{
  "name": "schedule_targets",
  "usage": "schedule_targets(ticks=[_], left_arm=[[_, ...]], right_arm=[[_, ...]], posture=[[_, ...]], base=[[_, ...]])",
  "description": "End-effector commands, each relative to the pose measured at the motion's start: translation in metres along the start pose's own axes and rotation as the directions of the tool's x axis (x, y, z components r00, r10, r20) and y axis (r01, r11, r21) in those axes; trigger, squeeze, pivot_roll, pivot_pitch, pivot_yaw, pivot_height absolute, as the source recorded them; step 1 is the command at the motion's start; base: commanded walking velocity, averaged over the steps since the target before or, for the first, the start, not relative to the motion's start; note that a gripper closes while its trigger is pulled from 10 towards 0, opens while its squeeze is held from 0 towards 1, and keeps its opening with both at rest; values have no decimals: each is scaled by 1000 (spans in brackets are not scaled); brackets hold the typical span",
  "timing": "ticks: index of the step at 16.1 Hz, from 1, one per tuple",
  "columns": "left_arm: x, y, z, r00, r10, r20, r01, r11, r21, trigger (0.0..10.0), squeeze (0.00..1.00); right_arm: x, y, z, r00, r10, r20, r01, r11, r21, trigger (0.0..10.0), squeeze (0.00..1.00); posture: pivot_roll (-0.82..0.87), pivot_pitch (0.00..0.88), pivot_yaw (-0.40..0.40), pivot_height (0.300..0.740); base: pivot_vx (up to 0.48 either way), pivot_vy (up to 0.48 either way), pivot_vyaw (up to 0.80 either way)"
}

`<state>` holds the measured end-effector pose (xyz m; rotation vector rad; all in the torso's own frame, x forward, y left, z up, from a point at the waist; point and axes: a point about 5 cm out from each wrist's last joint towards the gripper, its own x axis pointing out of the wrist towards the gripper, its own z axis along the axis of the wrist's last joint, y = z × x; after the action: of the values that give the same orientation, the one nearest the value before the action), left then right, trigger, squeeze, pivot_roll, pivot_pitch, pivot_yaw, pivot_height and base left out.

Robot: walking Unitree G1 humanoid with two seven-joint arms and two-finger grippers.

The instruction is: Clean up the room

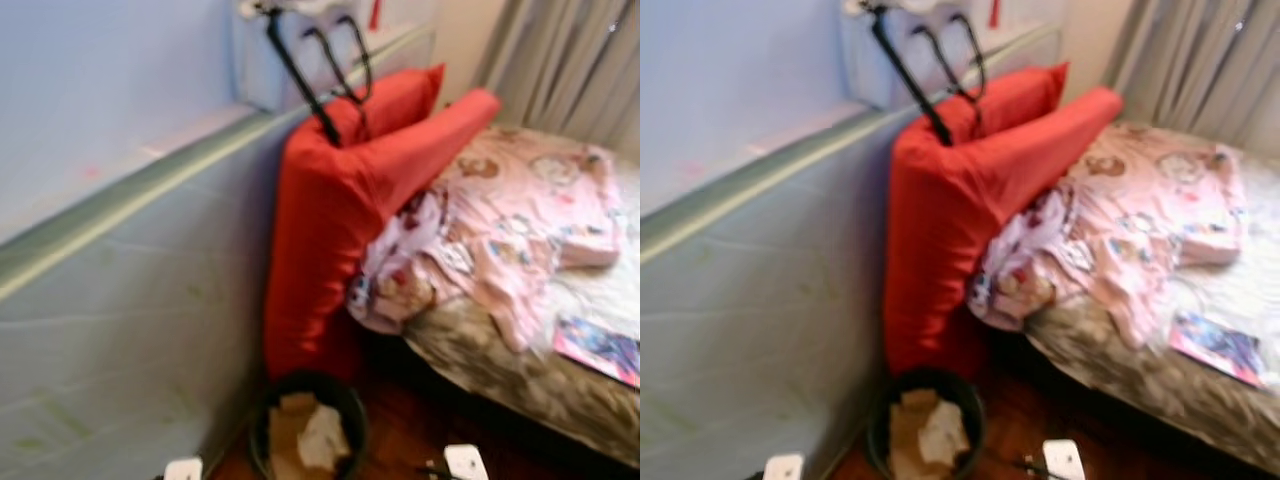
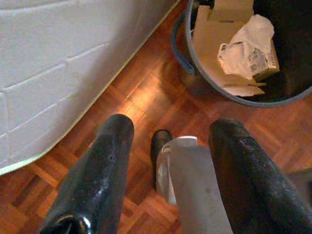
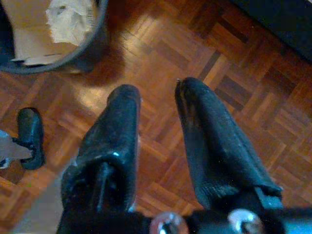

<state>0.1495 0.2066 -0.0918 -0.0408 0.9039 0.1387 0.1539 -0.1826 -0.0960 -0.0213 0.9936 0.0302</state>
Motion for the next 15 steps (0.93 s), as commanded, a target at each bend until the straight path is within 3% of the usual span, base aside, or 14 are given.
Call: schedule_targets(ticks=[1,15], left_arm=[[13,4,53,996,-13,83,2,991,130,10000,0],[13,4,53,996,-13,84,3,992,125,10000,0]], right_arm=[[11,8,64,991,48,122,-76,968,238,10000,0],[10,8,65,990,57,131,-86,969,229,10000,0]], posture=[[101,0,-72,740],[100,0,-75,740]], base=[[0,-307,0],[0,-309,0]])
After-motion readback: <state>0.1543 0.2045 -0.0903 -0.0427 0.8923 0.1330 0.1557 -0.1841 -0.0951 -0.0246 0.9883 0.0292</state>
